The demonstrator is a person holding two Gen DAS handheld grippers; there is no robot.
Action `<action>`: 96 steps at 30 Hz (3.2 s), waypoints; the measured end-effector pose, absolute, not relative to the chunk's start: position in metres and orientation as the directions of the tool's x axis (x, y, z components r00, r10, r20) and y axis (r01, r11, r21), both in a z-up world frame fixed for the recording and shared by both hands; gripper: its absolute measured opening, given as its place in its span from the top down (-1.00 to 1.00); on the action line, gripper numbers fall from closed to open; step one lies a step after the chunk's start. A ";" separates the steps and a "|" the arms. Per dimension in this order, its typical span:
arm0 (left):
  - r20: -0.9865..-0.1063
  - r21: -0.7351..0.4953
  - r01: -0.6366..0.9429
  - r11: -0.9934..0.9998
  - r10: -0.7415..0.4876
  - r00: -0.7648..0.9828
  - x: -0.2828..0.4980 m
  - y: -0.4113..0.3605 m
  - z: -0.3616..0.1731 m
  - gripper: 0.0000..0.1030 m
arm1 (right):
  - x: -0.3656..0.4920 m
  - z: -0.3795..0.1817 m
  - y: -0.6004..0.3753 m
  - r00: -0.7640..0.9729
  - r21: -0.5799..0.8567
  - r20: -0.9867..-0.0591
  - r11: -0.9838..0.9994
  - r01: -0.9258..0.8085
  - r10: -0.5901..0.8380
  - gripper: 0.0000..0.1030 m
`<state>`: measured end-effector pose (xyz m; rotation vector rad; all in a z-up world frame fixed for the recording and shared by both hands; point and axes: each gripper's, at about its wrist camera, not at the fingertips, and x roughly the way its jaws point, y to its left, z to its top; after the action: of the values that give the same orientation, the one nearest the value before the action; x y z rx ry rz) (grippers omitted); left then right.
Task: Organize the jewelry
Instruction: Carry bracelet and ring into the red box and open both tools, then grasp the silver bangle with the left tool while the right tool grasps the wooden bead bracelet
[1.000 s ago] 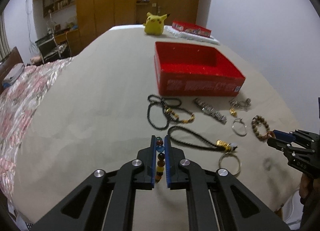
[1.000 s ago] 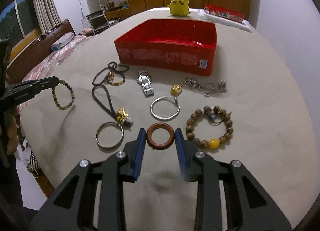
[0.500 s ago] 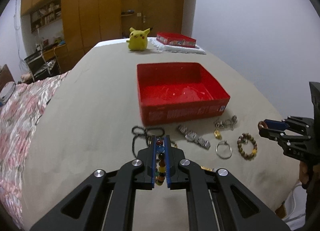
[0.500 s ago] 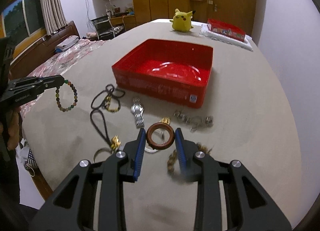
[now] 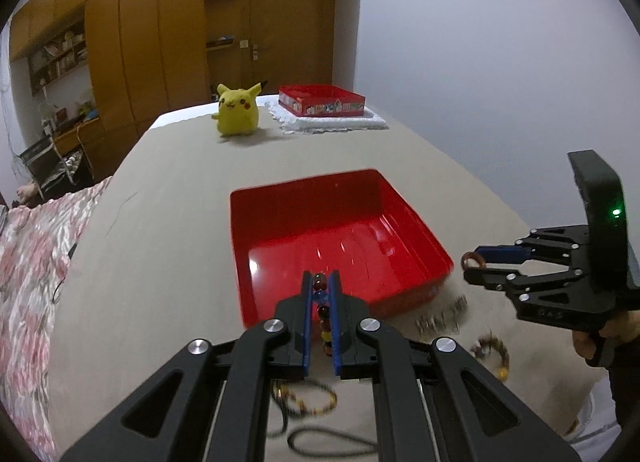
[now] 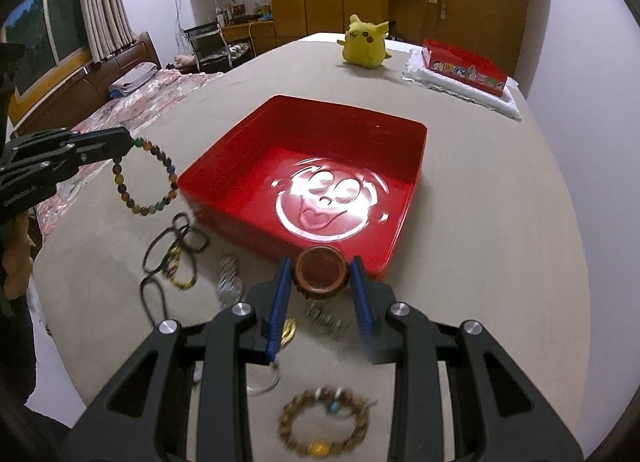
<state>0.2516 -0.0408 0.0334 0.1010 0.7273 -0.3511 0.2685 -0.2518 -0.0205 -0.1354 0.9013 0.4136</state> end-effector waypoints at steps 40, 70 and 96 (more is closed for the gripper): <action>-0.754 0.001 0.340 0.940 -0.223 0.618 0.279 -0.047 -0.031 -0.06 | 0.304 -0.045 -0.257 0.515 0.047 -0.815 0.916 -0.399 0.266 -0.01; -0.827 -0.024 0.358 0.934 -0.219 0.518 0.097 -0.093 -0.121 -0.41 | 0.131 -0.117 -0.309 0.539 0.135 -0.811 0.969 -0.205 0.227 -0.31; -0.783 -0.020 0.319 0.948 -0.213 0.585 0.102 -0.077 -0.103 0.05 | 0.163 -0.126 -0.312 0.542 0.103 -0.818 0.976 -0.190 0.191 0.31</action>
<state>0.1021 -0.0768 -0.1031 0.1273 0.8940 -0.3110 0.1627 -0.3125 -0.1258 0.0018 0.9719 0.2262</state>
